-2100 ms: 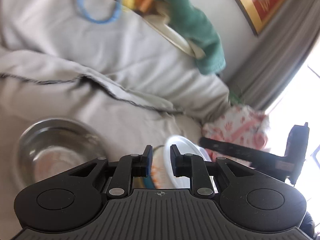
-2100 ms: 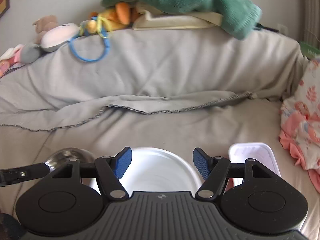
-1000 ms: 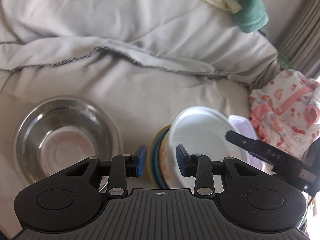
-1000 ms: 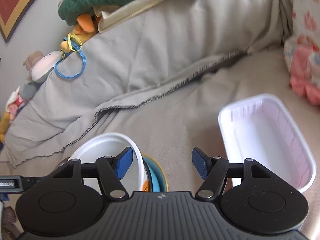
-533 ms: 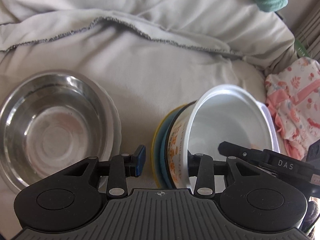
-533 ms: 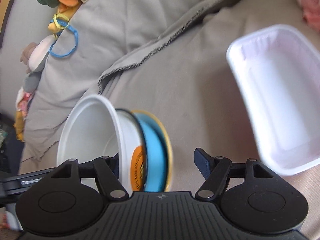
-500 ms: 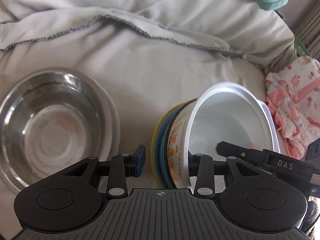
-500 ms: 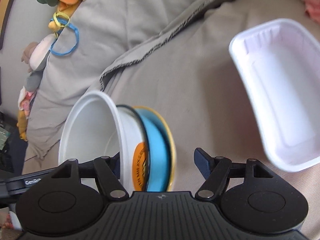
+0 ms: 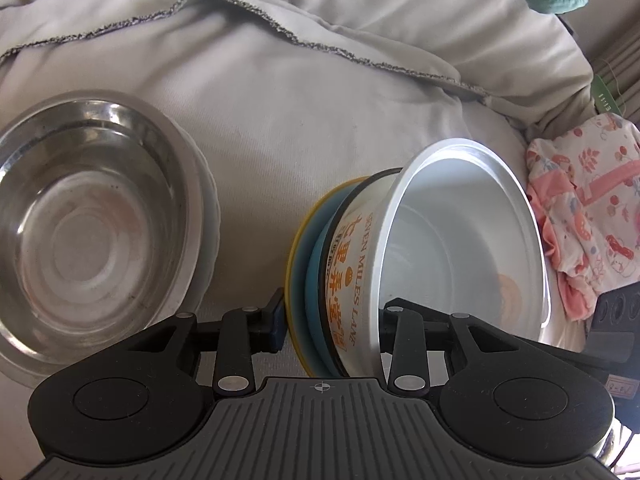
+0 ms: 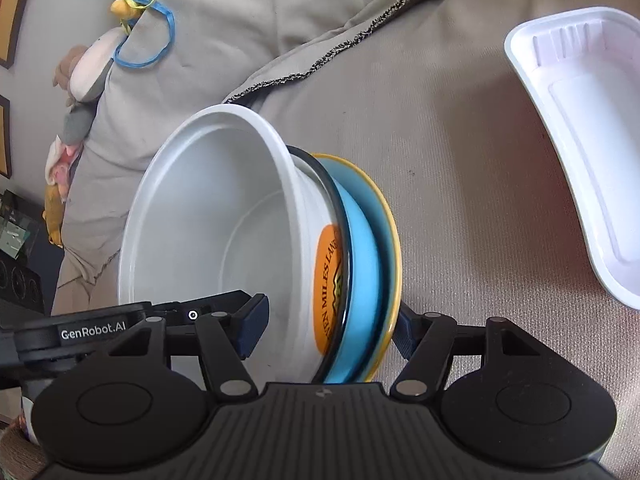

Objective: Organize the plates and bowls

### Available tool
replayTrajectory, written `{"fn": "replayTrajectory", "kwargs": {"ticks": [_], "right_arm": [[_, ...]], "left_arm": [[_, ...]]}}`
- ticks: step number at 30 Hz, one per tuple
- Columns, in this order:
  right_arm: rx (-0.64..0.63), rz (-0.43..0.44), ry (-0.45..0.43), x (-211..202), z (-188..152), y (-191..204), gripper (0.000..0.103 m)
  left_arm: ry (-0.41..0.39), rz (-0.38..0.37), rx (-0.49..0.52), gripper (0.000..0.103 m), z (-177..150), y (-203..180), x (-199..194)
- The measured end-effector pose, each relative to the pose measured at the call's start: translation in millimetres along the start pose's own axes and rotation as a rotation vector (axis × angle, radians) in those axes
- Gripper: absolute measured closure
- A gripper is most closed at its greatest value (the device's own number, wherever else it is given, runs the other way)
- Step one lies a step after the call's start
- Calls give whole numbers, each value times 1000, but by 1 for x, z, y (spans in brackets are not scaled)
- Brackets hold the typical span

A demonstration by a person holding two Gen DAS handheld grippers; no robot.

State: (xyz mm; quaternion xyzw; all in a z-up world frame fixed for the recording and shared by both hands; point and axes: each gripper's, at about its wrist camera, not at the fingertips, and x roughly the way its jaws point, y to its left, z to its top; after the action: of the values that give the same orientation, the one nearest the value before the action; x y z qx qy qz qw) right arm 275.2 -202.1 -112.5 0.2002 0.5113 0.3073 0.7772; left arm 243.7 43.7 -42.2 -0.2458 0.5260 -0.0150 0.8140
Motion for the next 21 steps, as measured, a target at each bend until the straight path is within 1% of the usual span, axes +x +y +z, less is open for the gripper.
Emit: {"fn": "replayTrajectory", "kwargs": {"ticks": [5, 8, 10, 12, 14, 16, 18, 21], "right_arm": [[-21, -6, -3, 0, -2, 4, 36], [-36, -49, -10, -1, -6, 16, 35], [-33, -55, 3, -2, -9, 20, 35], [-5, -41, 22, -2, -14, 20, 35], [13, -23, 44, -1, -21, 21, 35], [-2, -22, 64, 0, -29, 26, 35], [-35, -40, 70, 1, -37, 33, 35], [-86, -105, 47, -1, -40, 42, 35]], "left_arm": [[11, -1, 23, 64, -1, 0, 0], [41, -12, 16, 64, -4, 5, -3], [60, -19, 15, 64, -9, 9, -7], [71, -19, 13, 63, -17, 13, -15], [82, -2, 24, 61, -25, 15, -21], [88, 7, 27, 61, -32, 19, -25], [96, -12, 16, 61, -37, 26, -26], [93, -45, 14, 61, -36, 27, -28]]}}
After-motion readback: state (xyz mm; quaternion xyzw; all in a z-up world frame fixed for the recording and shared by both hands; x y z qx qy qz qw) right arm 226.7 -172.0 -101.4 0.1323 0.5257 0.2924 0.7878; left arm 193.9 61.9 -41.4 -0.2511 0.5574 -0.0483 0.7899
